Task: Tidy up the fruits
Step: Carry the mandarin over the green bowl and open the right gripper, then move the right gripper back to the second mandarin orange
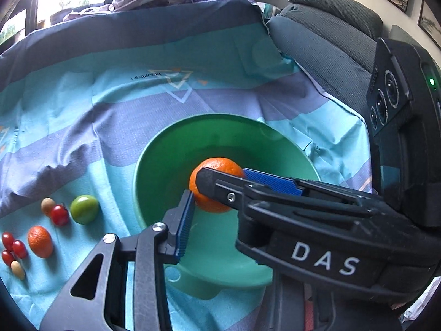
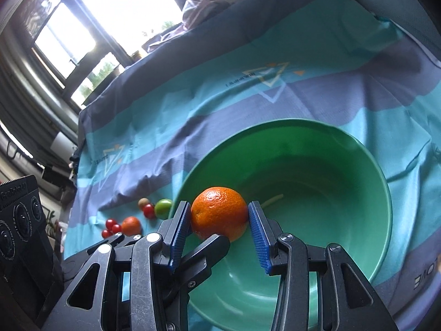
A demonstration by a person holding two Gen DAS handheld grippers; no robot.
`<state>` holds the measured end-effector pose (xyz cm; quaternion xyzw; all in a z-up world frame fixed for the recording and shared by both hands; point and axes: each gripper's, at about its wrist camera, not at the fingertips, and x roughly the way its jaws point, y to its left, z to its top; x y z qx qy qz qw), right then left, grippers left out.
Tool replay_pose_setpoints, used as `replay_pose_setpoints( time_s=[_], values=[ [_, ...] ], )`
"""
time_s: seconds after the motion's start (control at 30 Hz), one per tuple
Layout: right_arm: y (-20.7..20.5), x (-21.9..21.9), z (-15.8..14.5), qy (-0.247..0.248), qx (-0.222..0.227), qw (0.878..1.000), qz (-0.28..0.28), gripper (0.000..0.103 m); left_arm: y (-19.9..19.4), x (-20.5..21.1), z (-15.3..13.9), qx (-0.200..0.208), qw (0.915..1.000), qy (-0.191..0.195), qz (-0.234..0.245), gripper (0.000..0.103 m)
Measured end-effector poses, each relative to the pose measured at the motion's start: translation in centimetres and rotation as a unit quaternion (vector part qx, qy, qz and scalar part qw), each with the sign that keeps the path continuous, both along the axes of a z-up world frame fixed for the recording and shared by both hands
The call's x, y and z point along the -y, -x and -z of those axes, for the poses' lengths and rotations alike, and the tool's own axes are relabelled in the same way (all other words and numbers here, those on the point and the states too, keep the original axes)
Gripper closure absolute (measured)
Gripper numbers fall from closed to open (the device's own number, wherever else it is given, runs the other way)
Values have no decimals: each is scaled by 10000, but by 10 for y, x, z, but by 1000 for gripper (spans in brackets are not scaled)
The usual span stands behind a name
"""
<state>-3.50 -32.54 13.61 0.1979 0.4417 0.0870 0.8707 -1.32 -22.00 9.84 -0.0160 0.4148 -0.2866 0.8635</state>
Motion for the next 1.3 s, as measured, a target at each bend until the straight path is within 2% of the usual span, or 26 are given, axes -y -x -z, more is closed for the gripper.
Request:
replay_pose_setpoints(
  time_s=[0.2, 0.3, 0.4, 0.53, 0.63, 0.77, 0.83, 0.9, 0.97, 1.13, 1.3],
  values=[
    [-1, 9, 9, 6, -184, 9997, 130, 58, -5, 8, 6, -193, 9997, 73, 95, 72],
    [-1, 10, 10, -227, -189, 9996, -9, 59, -6, 11, 7, -268, 9994, 109, 167, 73],
    [-2, 7, 11, -24, -232, 9997, 100, 59, -6, 16, 8, -231, 9997, -8, 122, 73],
    [-2, 5, 10, 114, -253, 9995, 140, 59, -4, 12, 8, -271, 9996, 82, 89, 73],
    [-1, 5, 6, 161, -142, 9995, 211, 59, 1, 2, 3, -253, 9994, 228, 57, 67],
    [3, 8, -1, 9, 95, 9995, 304, 60, 13, -25, -6, -165, 9990, 401, -97, 50],
    [5, 8, -6, -106, 248, 9992, 286, 57, 22, -45, -11, -41, 9987, 409, -284, 43],
    [5, 5, -9, -177, 336, 9990, 225, 44, 28, -65, -14, 21, 9980, 376, -502, 37],
    [6, -2, -13, -160, 395, 9990, 135, 39, 33, -89, -13, 1, 9965, 340, -767, 36],
    [6, -33, -21, 102, 548, 9984, -101, 39, 37, -162, -8, -191, 9848, 439, -1670, 34],
    [8, -72, -23, 255, 704, 9967, -312, 39, 45, -223, 7, -233, 9678, 365, -2478, 32]
  ],
)
